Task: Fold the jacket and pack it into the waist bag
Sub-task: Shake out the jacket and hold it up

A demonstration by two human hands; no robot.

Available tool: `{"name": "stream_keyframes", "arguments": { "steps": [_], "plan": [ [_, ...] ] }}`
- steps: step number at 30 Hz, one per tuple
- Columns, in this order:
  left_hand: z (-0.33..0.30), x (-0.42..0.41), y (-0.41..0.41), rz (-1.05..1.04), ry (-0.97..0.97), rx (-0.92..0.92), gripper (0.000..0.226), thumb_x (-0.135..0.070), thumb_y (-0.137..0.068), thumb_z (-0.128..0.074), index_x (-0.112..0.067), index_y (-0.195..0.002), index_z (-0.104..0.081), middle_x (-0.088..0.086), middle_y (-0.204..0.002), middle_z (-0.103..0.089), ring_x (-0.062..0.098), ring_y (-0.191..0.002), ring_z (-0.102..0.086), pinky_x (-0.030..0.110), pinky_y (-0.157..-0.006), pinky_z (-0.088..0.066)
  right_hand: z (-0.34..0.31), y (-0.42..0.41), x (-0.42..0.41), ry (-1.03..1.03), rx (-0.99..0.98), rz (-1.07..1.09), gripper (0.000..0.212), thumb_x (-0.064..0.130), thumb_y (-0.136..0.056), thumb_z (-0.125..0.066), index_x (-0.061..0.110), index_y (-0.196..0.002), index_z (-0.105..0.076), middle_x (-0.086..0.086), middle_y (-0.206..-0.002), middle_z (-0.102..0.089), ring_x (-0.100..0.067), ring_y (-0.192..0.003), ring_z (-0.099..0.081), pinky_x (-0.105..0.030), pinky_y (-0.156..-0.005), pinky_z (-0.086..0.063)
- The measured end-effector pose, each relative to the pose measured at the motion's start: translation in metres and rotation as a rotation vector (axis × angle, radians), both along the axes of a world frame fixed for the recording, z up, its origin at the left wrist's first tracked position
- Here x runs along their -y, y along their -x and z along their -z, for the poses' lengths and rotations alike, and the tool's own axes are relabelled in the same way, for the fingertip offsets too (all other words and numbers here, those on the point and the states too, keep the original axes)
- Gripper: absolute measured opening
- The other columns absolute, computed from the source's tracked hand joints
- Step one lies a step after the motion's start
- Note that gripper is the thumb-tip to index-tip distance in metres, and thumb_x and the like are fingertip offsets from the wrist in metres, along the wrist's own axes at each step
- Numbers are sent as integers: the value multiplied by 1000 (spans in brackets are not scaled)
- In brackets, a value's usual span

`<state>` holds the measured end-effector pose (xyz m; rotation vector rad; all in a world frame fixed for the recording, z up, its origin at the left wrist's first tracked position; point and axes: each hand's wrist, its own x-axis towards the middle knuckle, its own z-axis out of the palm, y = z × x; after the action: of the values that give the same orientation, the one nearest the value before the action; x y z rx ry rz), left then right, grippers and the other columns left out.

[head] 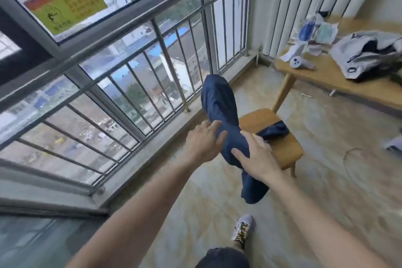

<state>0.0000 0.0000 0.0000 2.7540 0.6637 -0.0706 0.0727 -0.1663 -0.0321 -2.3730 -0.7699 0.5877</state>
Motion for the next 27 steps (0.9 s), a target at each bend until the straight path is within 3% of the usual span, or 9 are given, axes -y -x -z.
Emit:
{"name": "stream_keyframes", "arguments": {
  "steps": [5,10,14,17,20,25,27],
  "plan": [
    [48,-19,-55,26,121,-105,48,-46,-103,-35,-27,-146,-44,13,-129,-62,34,-115,-61,40,-82,-46,54,-47,-15,201,-121,29,71,40,-95,-63,27,-156,-28,-5,-161,-35,-35,-143,-38,-47,-106,-45],
    [67,-32,-95,46,152,-165,47,-46,-103,-35,-28,-145,-44,12,-126,-60,34,-111,-62,43,-87,-51,77,-81,-28,286,-159,20,64,29,-95,-66,24,-152,-36,-6,-150,-50,-31,-135,-50,-44,-102,-49],
    [70,-31,-112,73,157,-192,43,-39,-104,-37,-27,-144,-46,8,-132,-57,32,-116,-59,40,-86,-48,76,-97,-32,248,-128,-1,26,26,-90,-73,19,-114,-67,-2,-119,-69,-25,-110,-66,-39,-88,-56],
    [65,-22,-119,137,137,-215,40,-27,-100,-42,-26,-139,-50,5,-131,-56,31,-116,-58,41,-84,-51,58,-107,-24,159,-142,102,5,23,-91,-71,18,-90,-69,1,-97,-73,-22,-92,-68,-34,-75,-56],
    [45,-5,-131,236,149,-210,54,-24,-85,-51,-31,-139,-50,1,-140,-55,28,-123,-54,46,-92,-53,30,-119,-8,-12,-194,199,8,25,-93,-70,23,-91,-63,4,-94,-71,-17,-88,-65,-27,-72,-48],
    [-24,50,-160,403,122,20,72,-60,-73,-60,-39,-141,-45,-7,-130,-65,19,-118,-59,39,-100,-47,-54,-147,40,-352,-177,427,9,23,-98,-62,16,-103,-59,6,-95,-69,-16,-91,-67,-27,-76,-53],
    [-56,84,-175,441,179,135,74,-63,-74,-65,-37,-140,-46,-8,-125,-68,16,-112,-62,37,-93,-50,-90,-154,73,-469,-110,526,9,23,-99,-60,16,-104,-58,6,-95,-72,-11,-90,-67,-21,-72,-53]
  ]
}}
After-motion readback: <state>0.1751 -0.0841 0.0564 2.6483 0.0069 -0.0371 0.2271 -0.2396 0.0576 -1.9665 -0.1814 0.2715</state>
